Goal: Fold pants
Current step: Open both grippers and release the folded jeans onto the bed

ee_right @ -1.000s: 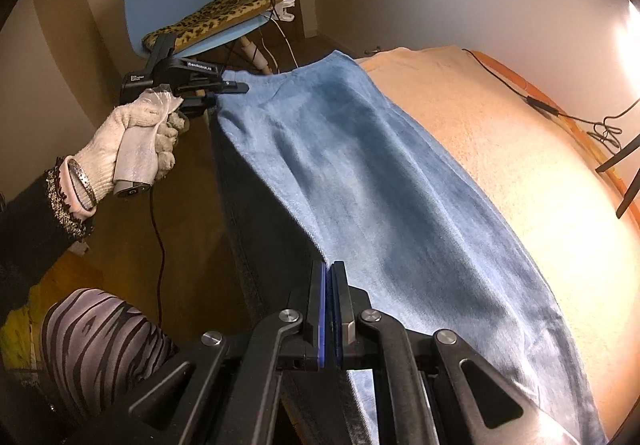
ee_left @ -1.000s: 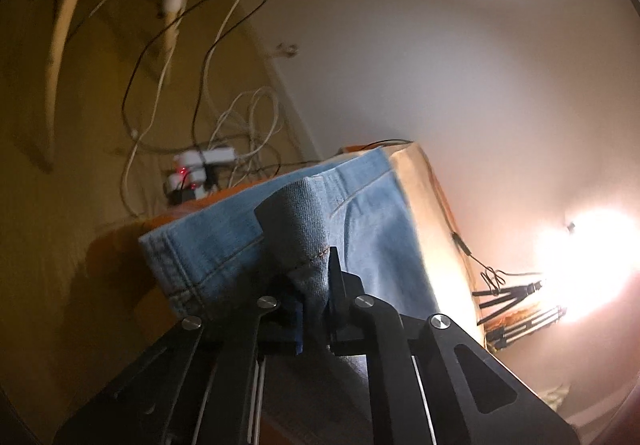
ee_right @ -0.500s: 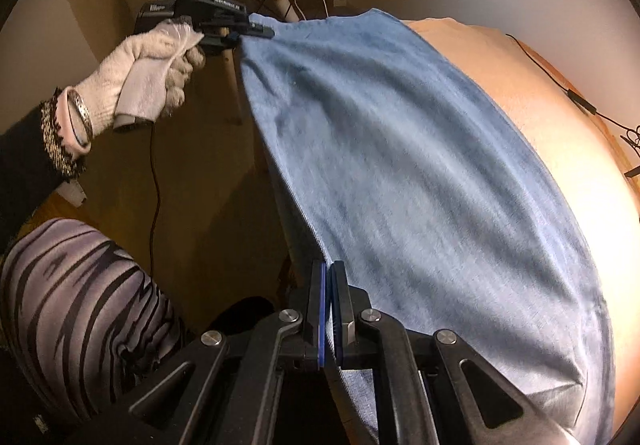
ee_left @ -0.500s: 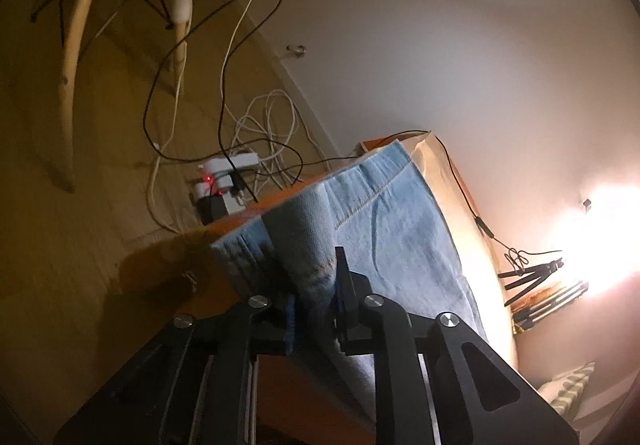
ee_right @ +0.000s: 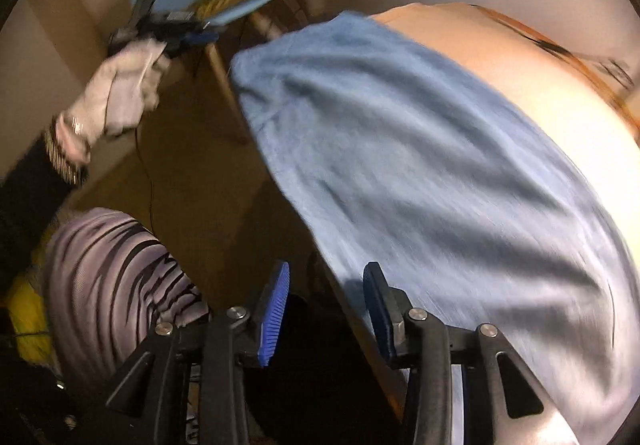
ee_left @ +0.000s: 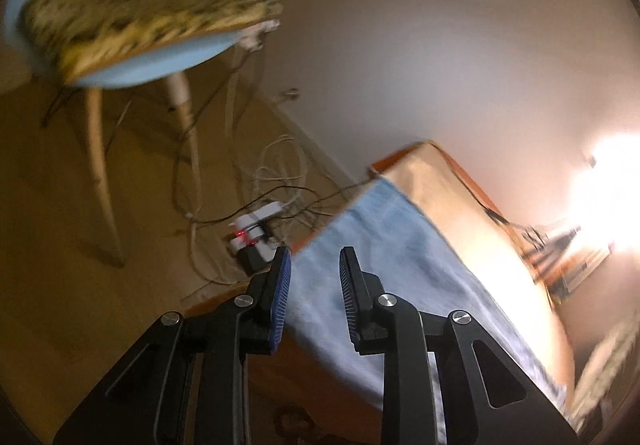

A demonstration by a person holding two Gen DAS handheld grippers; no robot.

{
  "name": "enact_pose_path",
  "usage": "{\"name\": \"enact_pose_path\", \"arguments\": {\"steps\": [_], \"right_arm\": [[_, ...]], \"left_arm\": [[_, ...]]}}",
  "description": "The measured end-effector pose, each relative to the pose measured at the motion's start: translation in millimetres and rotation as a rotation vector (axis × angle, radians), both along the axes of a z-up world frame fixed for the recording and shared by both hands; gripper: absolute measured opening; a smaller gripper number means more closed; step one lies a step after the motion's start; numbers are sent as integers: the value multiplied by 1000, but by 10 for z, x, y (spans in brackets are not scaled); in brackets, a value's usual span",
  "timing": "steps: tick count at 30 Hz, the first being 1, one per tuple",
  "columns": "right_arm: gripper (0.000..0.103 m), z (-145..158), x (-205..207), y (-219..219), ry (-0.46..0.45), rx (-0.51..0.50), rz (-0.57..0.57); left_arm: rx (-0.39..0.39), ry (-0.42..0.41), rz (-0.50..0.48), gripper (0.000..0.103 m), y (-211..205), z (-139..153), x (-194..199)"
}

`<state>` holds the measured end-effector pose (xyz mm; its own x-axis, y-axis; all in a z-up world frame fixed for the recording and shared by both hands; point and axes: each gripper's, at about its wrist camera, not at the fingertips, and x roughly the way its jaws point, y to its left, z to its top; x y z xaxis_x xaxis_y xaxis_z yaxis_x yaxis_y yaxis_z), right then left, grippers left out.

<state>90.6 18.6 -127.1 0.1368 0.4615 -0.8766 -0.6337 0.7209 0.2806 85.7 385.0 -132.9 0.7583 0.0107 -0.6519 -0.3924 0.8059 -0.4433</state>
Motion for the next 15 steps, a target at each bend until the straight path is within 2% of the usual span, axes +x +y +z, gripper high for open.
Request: {"name": "enact_pose_path", "arguments": {"steps": [1,2,8,12,15], "right_arm": [[44,53,-25,-140,-1,20,-50],[46,111,-54,-307,-5,41,-105],[50,387,-339,-1414,-48,99,-445],[52,496,-611,-2137,-86,54,-649],[52,539,-795,-2589,-106,-1,-784]], "left_arm": [[27,-1,-35,34,-99,70,31],[51,-1,-69,37,-207,136,73],[114,-39,-279,39,-857,496,291],[127,-68,-428,39,-1335,680,440],[144,-63,-574,39,-1831,739,553]]}}
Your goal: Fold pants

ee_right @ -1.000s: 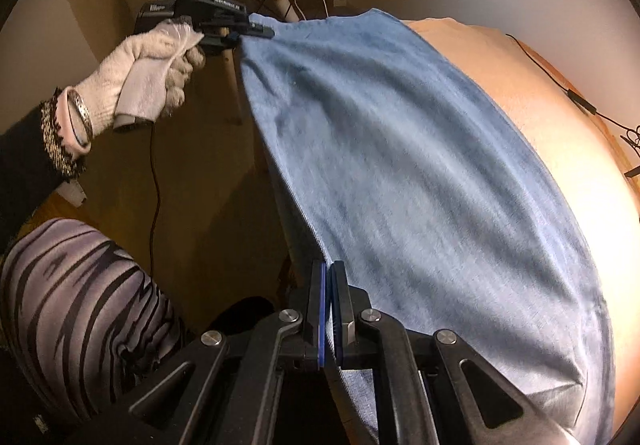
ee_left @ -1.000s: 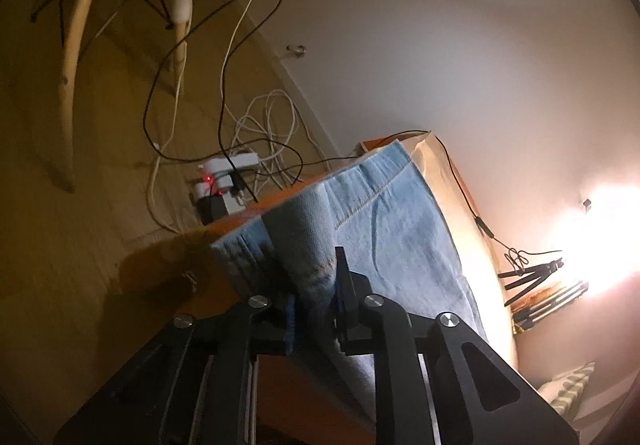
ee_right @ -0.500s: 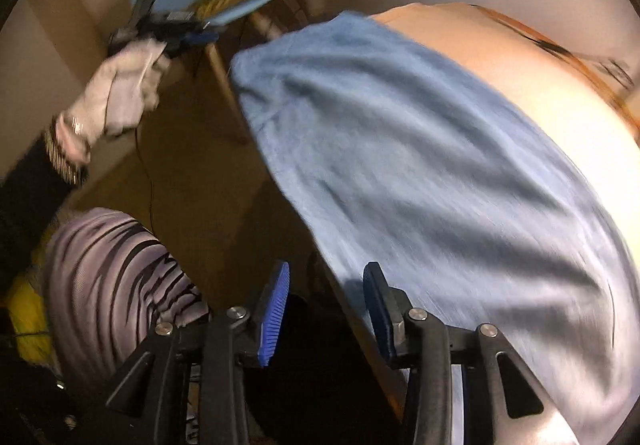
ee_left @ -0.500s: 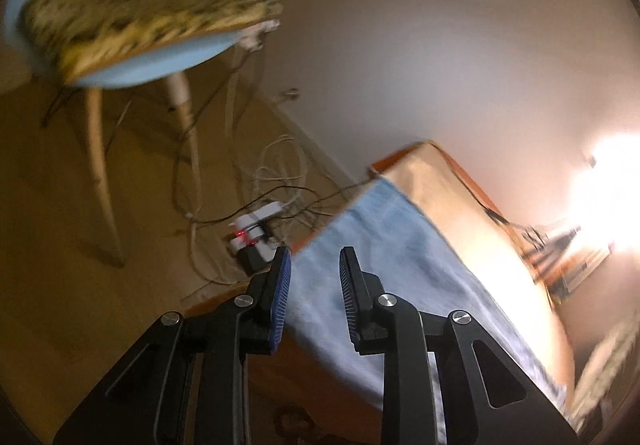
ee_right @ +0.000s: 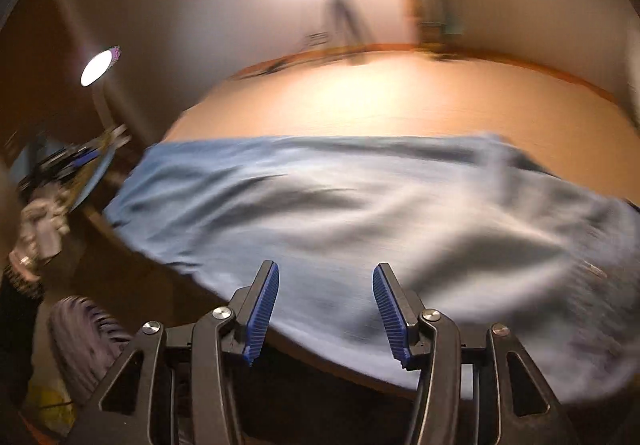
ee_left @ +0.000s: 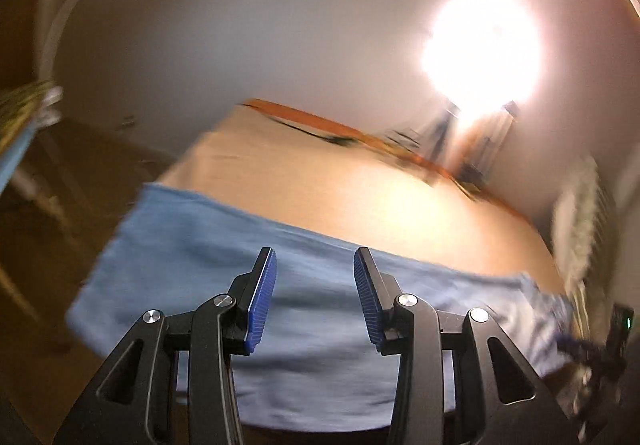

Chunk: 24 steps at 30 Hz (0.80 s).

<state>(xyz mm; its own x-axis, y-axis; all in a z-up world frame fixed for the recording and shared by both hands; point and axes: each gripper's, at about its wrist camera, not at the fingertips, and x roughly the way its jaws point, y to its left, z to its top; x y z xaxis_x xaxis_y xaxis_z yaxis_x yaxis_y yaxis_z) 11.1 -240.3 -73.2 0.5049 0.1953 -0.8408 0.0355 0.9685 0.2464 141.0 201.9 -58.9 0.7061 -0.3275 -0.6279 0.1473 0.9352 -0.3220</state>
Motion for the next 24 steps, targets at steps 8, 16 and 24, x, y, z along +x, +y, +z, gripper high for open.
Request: {"name": "enact_pose_path", "arguments": {"steps": [8,16,24], "right_arm": [[55,155,-604,-1158,-8,-45,-377],[56,179,-1285,-2225,-13,11,-722],[57,-195,-1702,-2640,47,173,-860]], "left_arm": [[45,58,-300,39,-1173,-135,48],[68,148,-558,39,-2170,-477,-65],[147,237,-700,39,-2603,-789,-203]]}}
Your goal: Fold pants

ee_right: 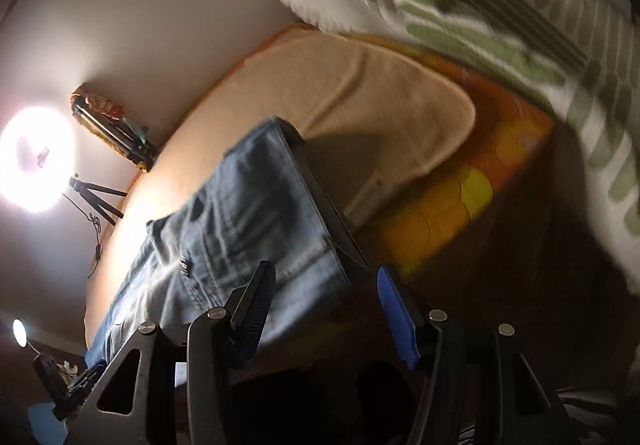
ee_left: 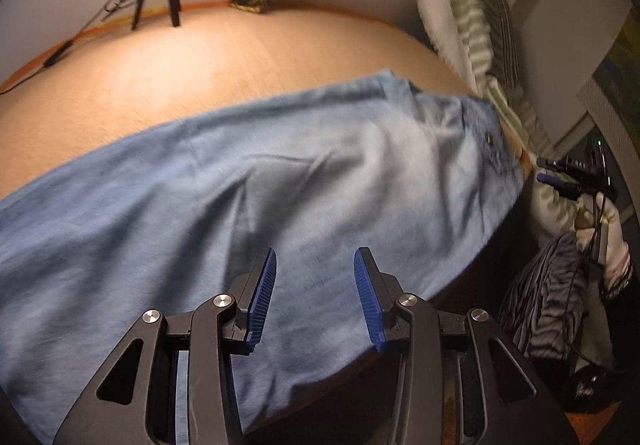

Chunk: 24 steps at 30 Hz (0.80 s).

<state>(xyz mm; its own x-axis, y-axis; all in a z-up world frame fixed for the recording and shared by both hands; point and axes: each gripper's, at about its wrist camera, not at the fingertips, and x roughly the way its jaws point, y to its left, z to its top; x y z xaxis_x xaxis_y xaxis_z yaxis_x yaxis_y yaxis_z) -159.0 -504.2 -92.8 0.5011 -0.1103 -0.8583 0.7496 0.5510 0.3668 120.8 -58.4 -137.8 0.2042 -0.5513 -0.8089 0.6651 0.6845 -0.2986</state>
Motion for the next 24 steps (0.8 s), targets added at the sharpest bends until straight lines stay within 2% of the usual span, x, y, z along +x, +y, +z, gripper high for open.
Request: {"name": "enact_pose_path", "arguments": {"steps": [7,11,13,15,16,18,20,24], "right_arm": [[57,-336,111,212,-14,101,35],[55,-353,214,296,-6,86,54],[48,-350,240,311,1,76,44],[34,-333,273,313,3,63,39],[30,-318,297,317,4,52,39],[14,-276,339,343,12,18,46],[6,-231,378,383,15,-17,62],[1,-97,402,464,5,-82,88]], "left_arm": [[18,30,19,39,58,-94,16],[-6,37,56,39,149,-77,52],[-21,41,68,39,187,-64,76],[-31,47,81,39,220,-56,103],[-32,49,83,39,224,-58,106],[-30,51,82,39,220,-66,104],[-27,50,77,39,212,-73,93],[-13,56,72,39,197,-109,104]]}}
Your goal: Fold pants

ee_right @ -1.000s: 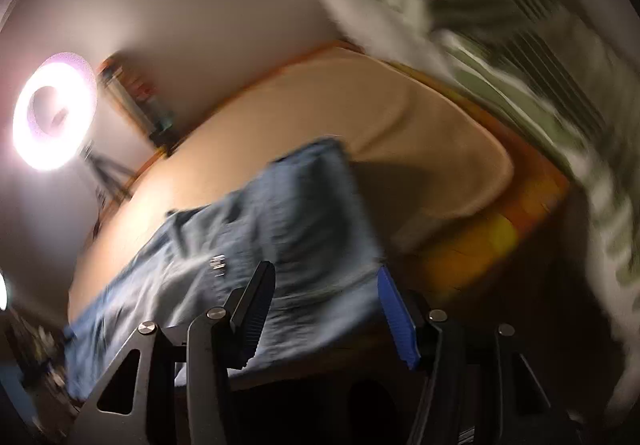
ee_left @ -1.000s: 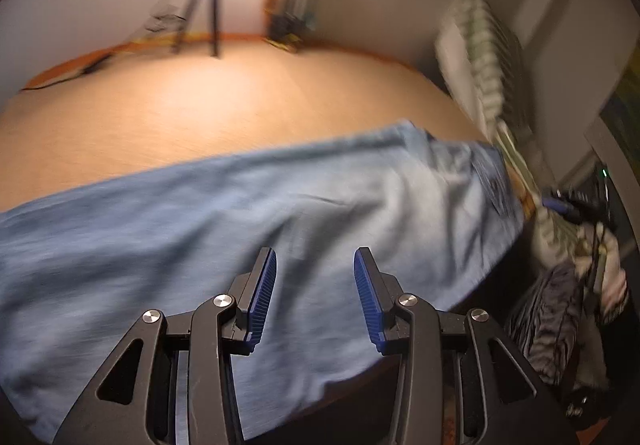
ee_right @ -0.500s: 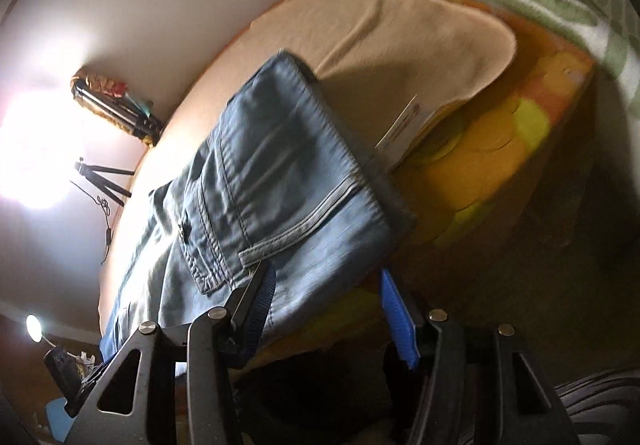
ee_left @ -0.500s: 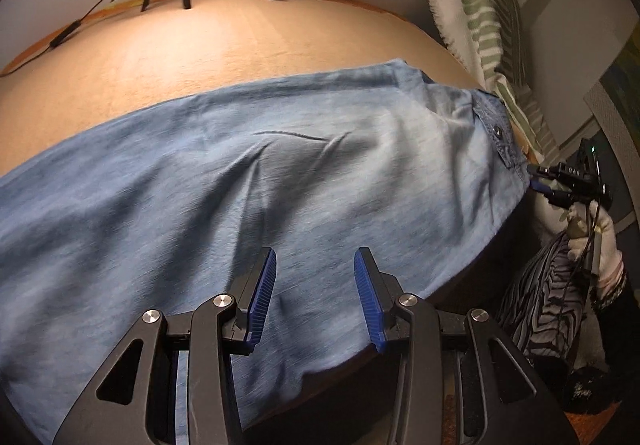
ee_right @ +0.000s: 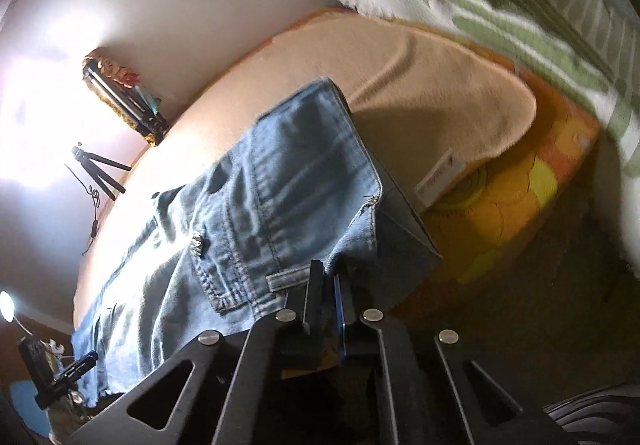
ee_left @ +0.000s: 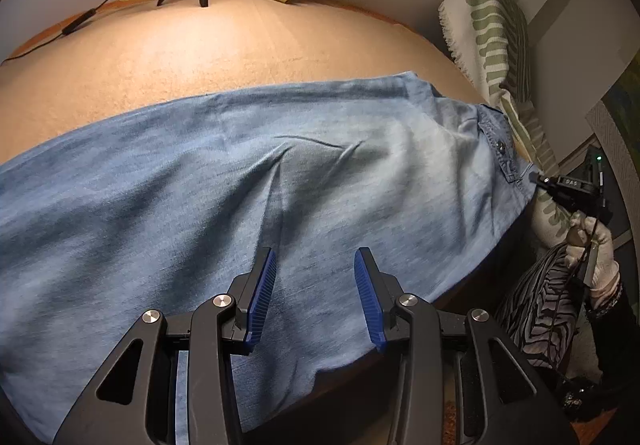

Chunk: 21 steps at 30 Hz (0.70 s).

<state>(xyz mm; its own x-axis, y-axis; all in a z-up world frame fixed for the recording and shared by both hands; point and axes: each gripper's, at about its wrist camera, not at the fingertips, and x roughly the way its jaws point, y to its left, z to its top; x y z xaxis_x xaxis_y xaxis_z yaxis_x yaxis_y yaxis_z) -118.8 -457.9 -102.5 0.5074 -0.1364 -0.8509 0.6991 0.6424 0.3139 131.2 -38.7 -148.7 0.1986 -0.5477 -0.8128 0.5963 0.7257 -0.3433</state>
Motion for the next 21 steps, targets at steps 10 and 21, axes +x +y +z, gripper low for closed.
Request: {"name": "enact_pose_path", "arguments": {"steps": [10,21], "right_arm": [[3,11,-17,8,72,-61,53],[41,576,414,451,45,-285,272]], "left_arm": [[19,34,-16,39,41,-103,-25],[19,75,-33,39,133,-119,-127]]}}
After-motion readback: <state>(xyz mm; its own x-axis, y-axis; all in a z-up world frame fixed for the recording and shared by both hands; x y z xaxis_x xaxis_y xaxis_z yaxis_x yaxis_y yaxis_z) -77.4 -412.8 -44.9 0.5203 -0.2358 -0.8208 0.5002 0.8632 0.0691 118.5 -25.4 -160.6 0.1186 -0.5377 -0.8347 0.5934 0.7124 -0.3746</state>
